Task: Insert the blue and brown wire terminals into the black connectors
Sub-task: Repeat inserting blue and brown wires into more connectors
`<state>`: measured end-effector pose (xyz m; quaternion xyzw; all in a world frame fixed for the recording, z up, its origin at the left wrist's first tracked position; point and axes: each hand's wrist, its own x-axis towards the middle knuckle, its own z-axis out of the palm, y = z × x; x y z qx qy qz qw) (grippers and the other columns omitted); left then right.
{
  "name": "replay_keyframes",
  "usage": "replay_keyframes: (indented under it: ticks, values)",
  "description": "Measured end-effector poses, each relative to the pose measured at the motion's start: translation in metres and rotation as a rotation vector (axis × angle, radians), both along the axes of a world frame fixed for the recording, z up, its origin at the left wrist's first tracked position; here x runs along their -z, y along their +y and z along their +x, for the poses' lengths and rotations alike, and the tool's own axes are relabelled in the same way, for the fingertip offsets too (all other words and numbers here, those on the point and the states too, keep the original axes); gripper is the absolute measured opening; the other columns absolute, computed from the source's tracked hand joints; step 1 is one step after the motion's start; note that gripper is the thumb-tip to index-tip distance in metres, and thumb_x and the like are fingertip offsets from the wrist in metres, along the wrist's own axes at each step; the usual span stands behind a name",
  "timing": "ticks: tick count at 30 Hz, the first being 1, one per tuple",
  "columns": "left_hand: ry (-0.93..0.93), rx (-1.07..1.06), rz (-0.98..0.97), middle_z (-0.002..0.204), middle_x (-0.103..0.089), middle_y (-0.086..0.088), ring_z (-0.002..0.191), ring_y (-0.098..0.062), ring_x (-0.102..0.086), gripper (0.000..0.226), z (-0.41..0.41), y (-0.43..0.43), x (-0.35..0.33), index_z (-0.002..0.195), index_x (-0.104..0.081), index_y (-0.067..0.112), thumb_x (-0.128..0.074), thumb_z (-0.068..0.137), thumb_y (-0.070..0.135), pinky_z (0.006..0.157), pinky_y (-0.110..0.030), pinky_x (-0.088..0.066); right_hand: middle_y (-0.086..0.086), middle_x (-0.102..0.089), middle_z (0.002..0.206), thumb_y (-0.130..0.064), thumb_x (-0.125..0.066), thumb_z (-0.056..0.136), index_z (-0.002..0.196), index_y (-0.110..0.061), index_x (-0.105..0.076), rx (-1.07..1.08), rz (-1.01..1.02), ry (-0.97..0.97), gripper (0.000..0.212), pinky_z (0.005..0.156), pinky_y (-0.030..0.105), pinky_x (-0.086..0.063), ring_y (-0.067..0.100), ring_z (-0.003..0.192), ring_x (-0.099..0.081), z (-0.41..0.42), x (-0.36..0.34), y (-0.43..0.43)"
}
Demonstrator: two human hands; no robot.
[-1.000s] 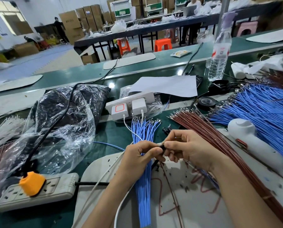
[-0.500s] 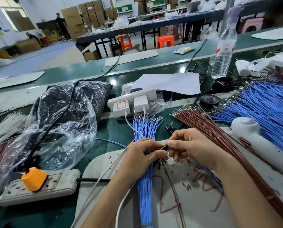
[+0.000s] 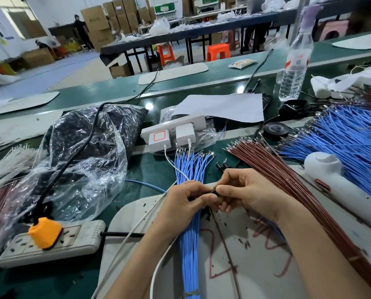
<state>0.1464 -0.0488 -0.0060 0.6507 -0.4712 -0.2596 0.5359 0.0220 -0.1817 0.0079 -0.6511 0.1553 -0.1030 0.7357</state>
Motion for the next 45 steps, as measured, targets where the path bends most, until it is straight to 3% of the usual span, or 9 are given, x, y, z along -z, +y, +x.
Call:
replay_keyframes:
  ticks: [10, 15, 19, 21, 24, 27, 30, 41, 45]
  values:
    - [-0.364, -0.185, -0.121, 0.076, -0.065, 0.019, 0.077, 0.004, -0.062, 0.013, -0.006, -0.001, -0.002, 0.090, -0.062, 0.029, -0.061, 0.088, 0.016, 0.075, -0.011, -0.045, 0.008, -0.061, 0.053, 0.008, -0.058, 0.085, 0.083, 0.002, -0.055, 0.264, -0.082, -0.154, 0.007, 0.042, 0.025, -0.044, 0.019, 0.042, -0.053, 0.013, 0.001, 0.013]
    - [-0.362, -0.183, -0.165, 0.065, -0.066, 0.008, 0.065, -0.004, -0.064, 0.009, -0.010, -0.001, -0.002, 0.088, -0.065, 0.015, -0.058, 0.089, 0.021, 0.070, -0.019, -0.049, 0.009, -0.059, 0.053, 0.009, -0.058, 0.083, 0.075, -0.004, -0.056, 0.281, -0.100, -0.198, 0.015, 0.040, 0.025, -0.041, 0.020, 0.041, -0.050, 0.011, -0.002, 0.013]
    - [-0.344, -0.201, -0.190, 0.063, -0.067, 0.005, 0.065, -0.005, -0.064, 0.009, -0.008, 0.000, -0.001, 0.087, -0.062, 0.013, -0.058, 0.091, 0.020, 0.071, -0.018, -0.048, 0.010, -0.058, 0.053, 0.009, -0.056, 0.084, 0.075, -0.008, -0.057, 0.350, 0.054, -0.285, 0.019, 0.039, 0.022, -0.041, 0.018, 0.041, -0.048, 0.001, -0.007, 0.000]
    - [-0.305, -0.198, -0.195, 0.071, -0.070, 0.006, 0.076, -0.004, -0.066, 0.005, -0.006, -0.001, 0.000, 0.092, -0.057, 0.018, -0.058, 0.093, 0.013, 0.077, -0.019, -0.049, 0.009, -0.058, 0.055, 0.007, -0.057, 0.084, 0.075, -0.009, -0.059, 0.344, 0.111, -0.318, 0.019, 0.039, 0.021, -0.042, 0.017, 0.041, -0.049, 0.000, -0.009, -0.001]
    - [-0.280, -0.201, -0.185, 0.089, -0.071, 0.011, 0.096, -0.002, -0.065, 0.022, -0.008, -0.003, -0.001, 0.097, -0.050, 0.027, -0.055, 0.095, 0.006, 0.083, -0.015, -0.046, 0.013, -0.062, 0.061, -0.005, -0.068, 0.076, 0.081, -0.007, -0.063, 0.226, 0.129, -0.317, 0.007, 0.045, 0.023, -0.048, 0.020, 0.047, -0.055, 0.003, -0.010, 0.007]
    - [-0.289, -0.222, -0.183, 0.092, -0.065, 0.019, 0.097, 0.004, -0.062, 0.033, -0.008, -0.002, -0.003, 0.097, -0.048, 0.035, -0.054, 0.094, 0.003, 0.079, -0.008, -0.042, 0.017, -0.065, 0.067, -0.010, -0.070, 0.068, 0.086, -0.005, -0.065, 0.163, 0.127, -0.293, 0.019, 0.051, 0.026, -0.052, 0.023, 0.052, -0.061, 0.006, -0.011, 0.013]
    - [-0.292, -0.226, -0.191, 0.095, -0.065, 0.019, 0.095, 0.007, -0.060, 0.038, -0.007, -0.001, -0.005, 0.097, -0.047, 0.039, -0.054, 0.093, 0.002, 0.078, -0.006, -0.040, 0.018, -0.066, 0.068, -0.010, -0.068, 0.071, 0.084, -0.007, -0.069, 0.168, 0.114, -0.312, 0.014, 0.052, 0.026, -0.052, 0.024, 0.054, -0.062, 0.006, -0.012, 0.015]
    - [-0.300, -0.187, -0.229, 0.102, -0.065, 0.017, 0.097, 0.010, -0.060, 0.038, -0.012, 0.000, -0.007, 0.100, -0.046, 0.037, -0.055, 0.093, 0.001, 0.082, -0.005, -0.040, 0.011, -0.064, 0.063, -0.007, -0.068, 0.077, 0.075, -0.011, -0.068, 0.213, -0.003, -0.312, 0.004, 0.051, 0.024, -0.049, 0.021, 0.052, -0.058, 0.009, -0.010, 0.021]
    - [-0.331, -0.201, -0.201, 0.097, -0.066, 0.016, 0.099, 0.001, -0.063, 0.025, -0.007, -0.001, -0.001, 0.102, -0.055, 0.023, -0.058, 0.091, 0.000, 0.084, -0.011, -0.045, 0.010, -0.066, 0.064, 0.004, -0.064, 0.084, 0.081, -0.006, -0.062, 0.307, -0.257, -0.267, 0.011, 0.054, 0.025, -0.052, 0.021, 0.053, -0.062, 0.010, -0.008, 0.022]
